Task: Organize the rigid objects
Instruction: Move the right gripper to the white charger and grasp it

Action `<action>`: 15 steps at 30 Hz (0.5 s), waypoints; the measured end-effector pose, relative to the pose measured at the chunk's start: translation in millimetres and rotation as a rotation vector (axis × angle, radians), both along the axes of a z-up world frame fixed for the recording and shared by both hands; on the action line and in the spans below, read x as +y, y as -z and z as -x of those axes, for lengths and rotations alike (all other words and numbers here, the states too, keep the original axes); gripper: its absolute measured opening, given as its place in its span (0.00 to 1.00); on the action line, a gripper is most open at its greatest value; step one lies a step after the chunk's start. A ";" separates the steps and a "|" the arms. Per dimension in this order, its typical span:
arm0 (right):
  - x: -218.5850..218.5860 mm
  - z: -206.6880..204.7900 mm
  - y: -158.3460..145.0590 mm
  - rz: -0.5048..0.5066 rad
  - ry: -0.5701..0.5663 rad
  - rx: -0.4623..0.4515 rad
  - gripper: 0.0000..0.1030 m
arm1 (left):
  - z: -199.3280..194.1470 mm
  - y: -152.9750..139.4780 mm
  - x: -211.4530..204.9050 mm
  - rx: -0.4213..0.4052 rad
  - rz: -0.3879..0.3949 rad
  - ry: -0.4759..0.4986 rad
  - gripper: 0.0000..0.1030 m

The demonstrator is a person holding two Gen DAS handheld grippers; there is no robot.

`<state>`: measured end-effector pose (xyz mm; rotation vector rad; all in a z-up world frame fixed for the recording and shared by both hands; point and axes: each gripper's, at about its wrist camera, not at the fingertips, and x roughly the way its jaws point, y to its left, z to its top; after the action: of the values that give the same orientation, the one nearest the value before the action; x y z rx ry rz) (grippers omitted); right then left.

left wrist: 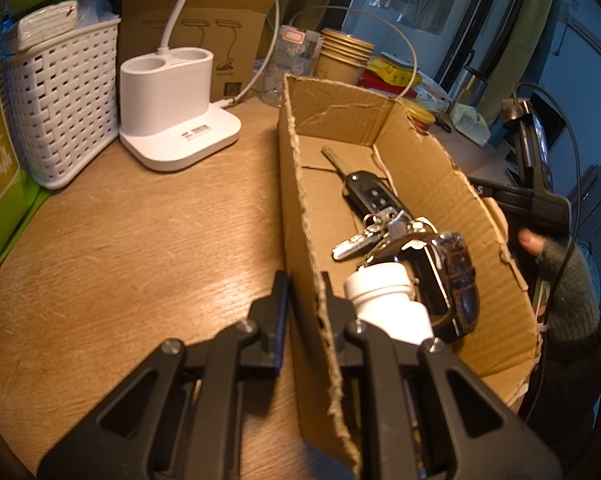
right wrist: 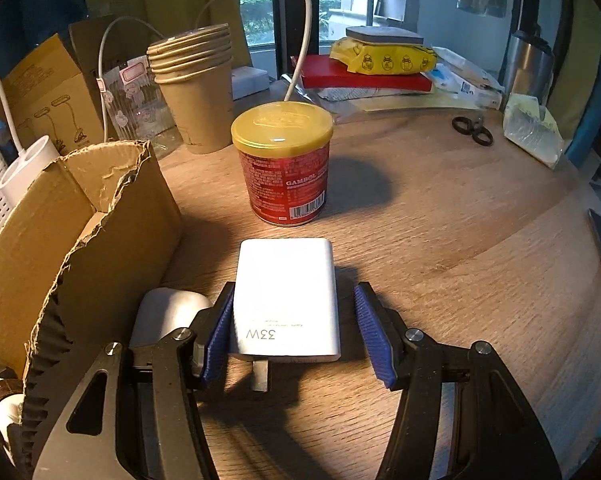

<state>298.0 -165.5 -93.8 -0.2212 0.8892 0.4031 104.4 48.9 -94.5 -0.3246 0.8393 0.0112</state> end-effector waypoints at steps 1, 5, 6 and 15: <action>0.9 0.1 0.4 0.008 0.000 -0.003 0.55 | 0.0 -0.2 -0.4 0.000 0.000 0.000 0.14; 5.2 2.2 1.3 0.029 -0.011 -0.014 0.48 | 0.0 -0.3 -0.4 0.001 0.000 0.000 0.14; 5.2 2.2 1.2 0.029 -0.011 -0.015 0.48 | 0.0 -0.2 -0.4 0.000 0.000 0.000 0.14; 2.6 14.2 -7.2 -0.013 -0.023 -0.050 0.47 | -0.1 0.0 0.0 0.000 0.000 0.000 0.14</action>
<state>283.8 -162.8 -86.6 -0.2289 0.8353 0.4233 104.5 48.9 -94.5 -0.3242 0.8396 0.0110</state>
